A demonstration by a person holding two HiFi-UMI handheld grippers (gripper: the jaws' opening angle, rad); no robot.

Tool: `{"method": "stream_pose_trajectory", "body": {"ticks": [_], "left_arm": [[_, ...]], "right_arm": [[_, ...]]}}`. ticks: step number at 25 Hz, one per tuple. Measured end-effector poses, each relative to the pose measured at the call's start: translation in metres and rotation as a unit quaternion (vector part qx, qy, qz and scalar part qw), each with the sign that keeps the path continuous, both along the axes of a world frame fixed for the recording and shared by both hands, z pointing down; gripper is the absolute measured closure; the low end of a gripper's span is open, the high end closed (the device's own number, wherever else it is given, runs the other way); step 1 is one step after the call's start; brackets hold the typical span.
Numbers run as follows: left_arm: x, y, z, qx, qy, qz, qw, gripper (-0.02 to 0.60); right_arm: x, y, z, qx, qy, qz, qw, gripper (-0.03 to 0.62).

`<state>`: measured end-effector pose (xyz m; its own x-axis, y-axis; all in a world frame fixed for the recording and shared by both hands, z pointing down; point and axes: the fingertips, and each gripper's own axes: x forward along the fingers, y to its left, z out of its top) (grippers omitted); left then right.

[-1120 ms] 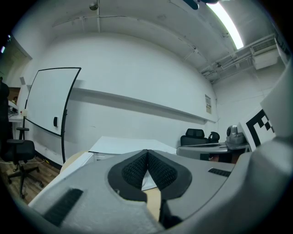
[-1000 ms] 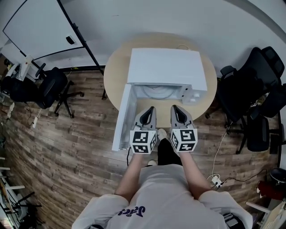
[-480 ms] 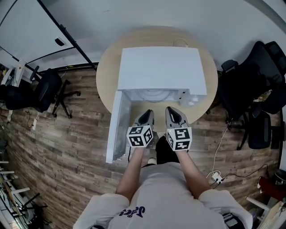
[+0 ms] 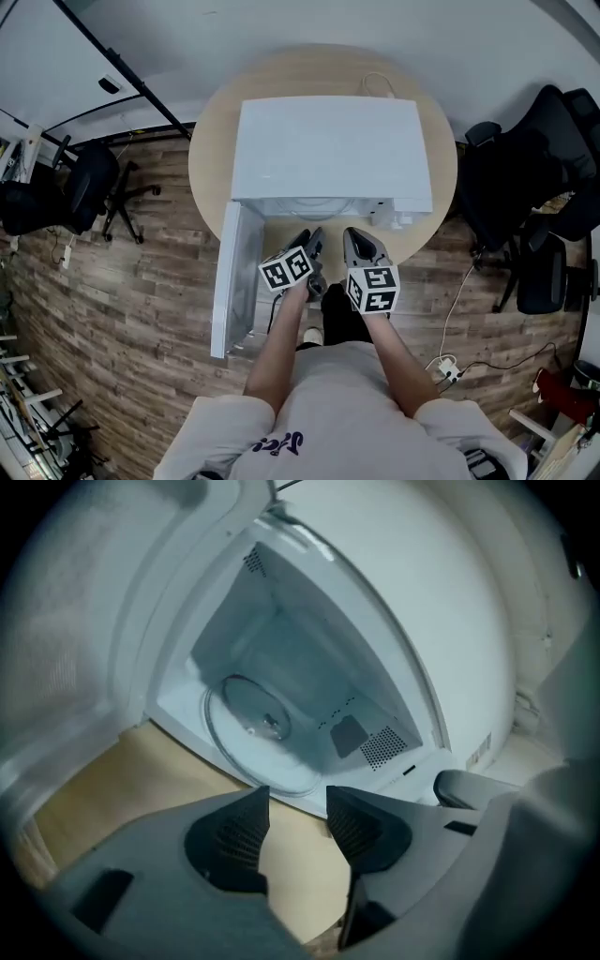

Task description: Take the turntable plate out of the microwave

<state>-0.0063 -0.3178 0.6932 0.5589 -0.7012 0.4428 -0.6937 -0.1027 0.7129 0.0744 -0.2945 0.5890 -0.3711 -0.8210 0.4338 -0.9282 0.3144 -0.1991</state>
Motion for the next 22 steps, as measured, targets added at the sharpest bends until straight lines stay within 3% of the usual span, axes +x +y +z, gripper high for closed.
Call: {"method": "stream_pose_trajectory", "body": {"ticks": [4,7,9,14,17,19,22], "left_arm": [[0.006,-0.017,0.022,-0.033,0.048,-0.02,0.9981,0.374],[0.003,-0.026,0.037,-0.053,0.104,-0.066,0.991,0.374],[-0.002,-0.034,0.044,-0.069,0.158,-0.108,0.9791,0.374],[-0.01,-0.045,0.065,-0.122,0.277,-0.183,0.9353,0.378],[-0.016,-0.048,0.07,-0.131,0.292,-0.208,0.9243,0.469],[-0.017,-0.05,0.069,-0.132,0.286,-0.211,0.9254,0.519],[-0.016,-0.049,0.068,-0.136,0.283,-0.207,0.9266,0.529]], "right_arm": [[0.003,-0.01,0.009,-0.016,-0.007,0.007,1.0,0.579],[0.002,-0.014,0.015,-0.026,-0.013,0.01,1.0,0.579],[0.003,-0.017,0.017,-0.028,-0.015,0.011,0.999,0.579],[0.002,-0.021,0.027,-0.04,-0.023,0.014,0.999,0.579],[0.0,-0.022,0.034,-0.048,-0.026,0.014,0.998,0.579],[0.0,-0.022,0.038,-0.052,-0.028,0.015,0.998,0.579],[-0.001,-0.023,0.043,-0.059,-0.03,0.017,0.998,0.579]]}}
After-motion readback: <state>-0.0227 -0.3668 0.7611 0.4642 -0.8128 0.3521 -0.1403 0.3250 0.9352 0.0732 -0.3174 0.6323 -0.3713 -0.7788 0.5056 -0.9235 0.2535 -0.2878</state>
